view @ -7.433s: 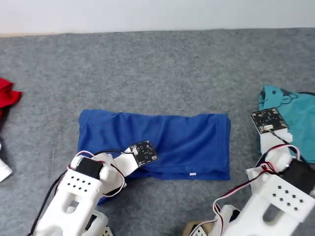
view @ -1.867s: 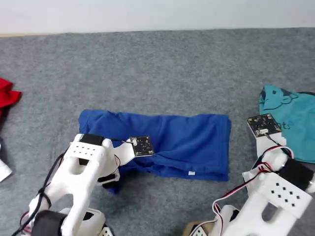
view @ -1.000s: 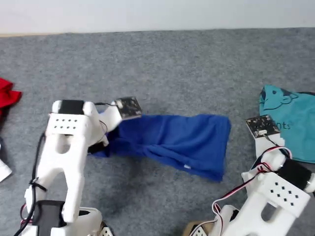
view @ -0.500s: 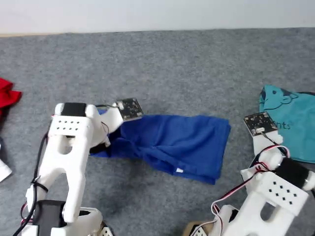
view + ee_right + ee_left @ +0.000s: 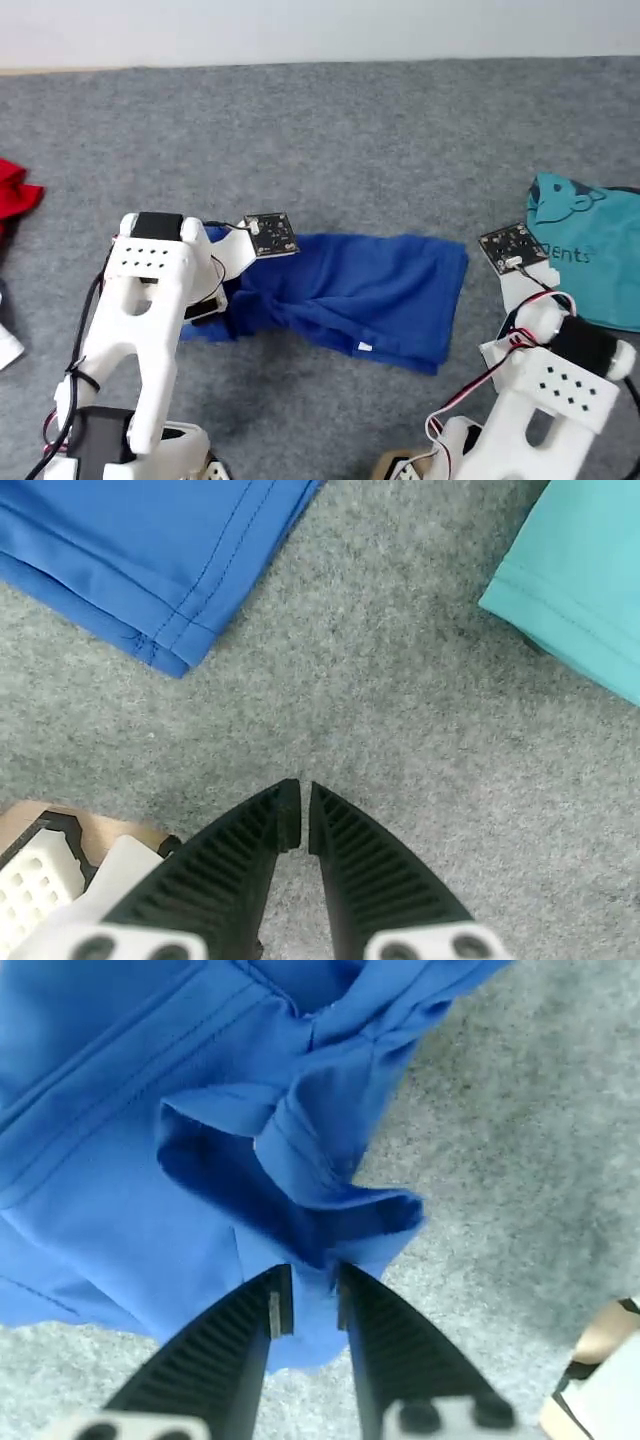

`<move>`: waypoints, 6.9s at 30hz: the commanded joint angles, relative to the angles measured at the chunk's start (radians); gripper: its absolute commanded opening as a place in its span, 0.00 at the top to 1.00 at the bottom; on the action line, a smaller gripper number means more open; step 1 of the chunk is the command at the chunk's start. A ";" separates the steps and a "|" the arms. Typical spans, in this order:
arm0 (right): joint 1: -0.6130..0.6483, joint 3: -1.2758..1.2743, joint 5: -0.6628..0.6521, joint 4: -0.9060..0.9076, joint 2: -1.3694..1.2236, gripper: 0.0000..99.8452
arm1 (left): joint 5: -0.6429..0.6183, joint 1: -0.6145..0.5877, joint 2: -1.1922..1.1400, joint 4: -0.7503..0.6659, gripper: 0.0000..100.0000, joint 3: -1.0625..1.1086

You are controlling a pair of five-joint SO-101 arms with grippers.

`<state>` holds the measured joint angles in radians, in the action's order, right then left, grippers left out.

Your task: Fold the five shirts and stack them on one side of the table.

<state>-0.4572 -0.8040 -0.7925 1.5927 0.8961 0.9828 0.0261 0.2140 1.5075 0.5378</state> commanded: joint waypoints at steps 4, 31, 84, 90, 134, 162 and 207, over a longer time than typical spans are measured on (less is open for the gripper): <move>0.007 0.003 -0.003 -0.008 0.008 0.96 | 0.046 -0.034 0.014 0.011 0.95 -0.053; 0.010 0.003 -0.002 -0.001 0.008 0.96 | -0.063 -0.157 -0.021 -0.404 0.99 -0.019; 0.012 0.003 -0.002 -0.013 0.007 0.96 | -0.011 -0.051 -0.333 -0.046 1.00 -0.183; 0.012 -0.008 -0.002 -0.016 0.007 0.96 | -0.101 -0.028 -0.482 -0.074 1.00 -0.412; 0.610 0.180 0.508 -0.147 -0.412 0.97 | -0.973 -0.324 0.164 0.089 1.00 -0.516; 0.665 0.393 0.500 -0.249 -1.056 0.99 | -1.002 -0.433 0.193 -0.098 1.00 -0.371; 0.743 0.451 0.390 -0.171 -1.024 0.99 | -0.947 -0.433 0.193 -0.104 1.00 -0.371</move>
<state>0.2777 -0.3913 -0.4166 1.4546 -0.0844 0.0253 -0.4005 0.3675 1.4170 0.1726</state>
